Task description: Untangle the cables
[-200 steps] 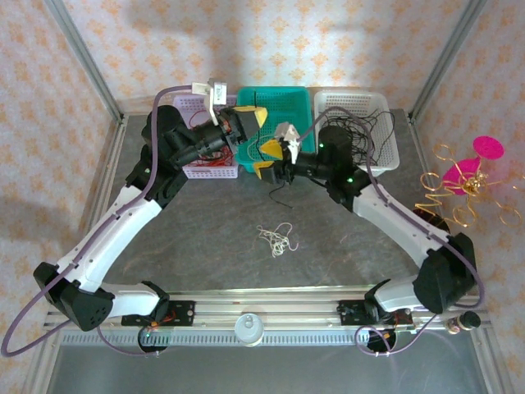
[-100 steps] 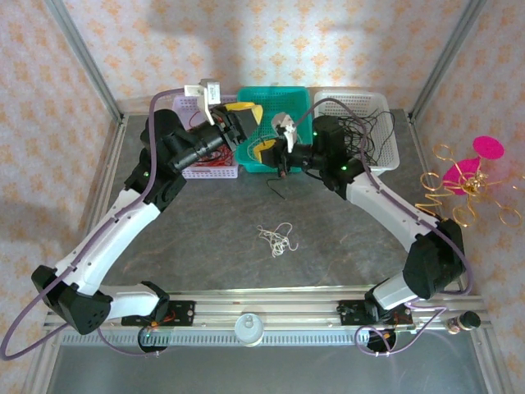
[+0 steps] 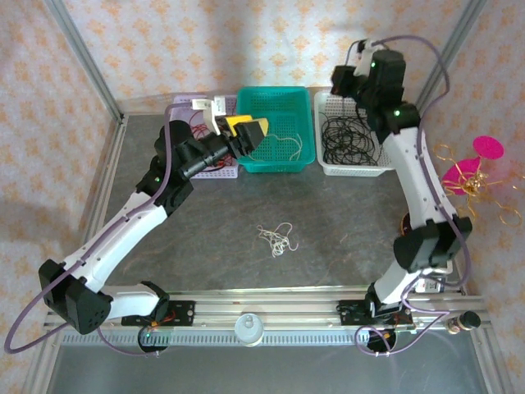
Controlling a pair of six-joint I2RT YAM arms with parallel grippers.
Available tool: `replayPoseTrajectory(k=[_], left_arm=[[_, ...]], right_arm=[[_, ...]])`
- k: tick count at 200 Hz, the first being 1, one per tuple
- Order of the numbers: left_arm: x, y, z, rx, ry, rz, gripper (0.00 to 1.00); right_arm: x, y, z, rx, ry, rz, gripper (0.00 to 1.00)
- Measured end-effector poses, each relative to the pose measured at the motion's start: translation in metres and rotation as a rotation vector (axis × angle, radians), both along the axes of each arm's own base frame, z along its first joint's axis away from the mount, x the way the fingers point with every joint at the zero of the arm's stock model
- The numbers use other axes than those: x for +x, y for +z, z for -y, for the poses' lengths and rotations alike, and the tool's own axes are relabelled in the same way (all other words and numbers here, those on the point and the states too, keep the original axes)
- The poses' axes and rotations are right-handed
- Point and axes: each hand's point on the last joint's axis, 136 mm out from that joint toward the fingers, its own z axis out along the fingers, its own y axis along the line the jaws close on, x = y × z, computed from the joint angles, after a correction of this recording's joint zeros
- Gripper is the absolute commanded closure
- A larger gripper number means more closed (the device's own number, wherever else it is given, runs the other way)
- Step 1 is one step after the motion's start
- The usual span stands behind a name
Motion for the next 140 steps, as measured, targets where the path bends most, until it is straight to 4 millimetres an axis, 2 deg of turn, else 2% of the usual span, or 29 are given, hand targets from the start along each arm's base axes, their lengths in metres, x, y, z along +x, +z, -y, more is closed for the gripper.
replayPoseTrajectory(k=[10,20,38,60,72,82,99,117,127,140], left_arm=[[0.0,-0.004,0.001,0.002,-0.005,-0.007,0.28],[-0.001,-0.009,0.001,0.005,-0.009,-0.018,0.28],[-0.005,-0.018,0.0,0.012,-0.016,-0.035,0.28],[-0.012,-0.024,-0.004,0.014,-0.016,-0.044,0.29],[-0.016,-0.024,-0.006,0.013,-0.016,-0.043,0.29],[-0.02,-0.023,-0.008,0.012,-0.016,-0.04,0.29],[-0.023,-0.024,-0.01,0.012,-0.016,-0.04,0.29],[-0.024,-0.028,-0.01,0.018,-0.016,-0.052,0.3],[-0.023,-0.032,-0.01,0.024,-0.016,-0.063,0.3],[-0.023,-0.037,-0.009,0.029,-0.016,-0.073,0.3]], right_arm=[[0.02,-0.011,0.02,-0.017,-0.057,-0.037,1.0],[0.038,-0.033,0.036,-0.042,-0.102,-0.091,1.0],[0.068,-0.094,0.06,-0.104,-0.16,-0.225,1.0],[0.085,-0.177,0.069,-0.164,-0.171,-0.397,1.0],[0.089,-0.214,0.069,-0.188,-0.165,-0.47,1.0],[0.092,-0.236,0.069,-0.198,-0.16,-0.511,1.0],[0.095,-0.258,0.069,-0.208,-0.157,-0.546,1.0],[0.101,-0.266,0.07,-0.214,-0.166,-0.55,1.0],[0.105,-0.266,0.07,-0.214,-0.171,-0.541,0.89],[0.107,-0.269,0.071,-0.21,-0.175,-0.542,0.69]])
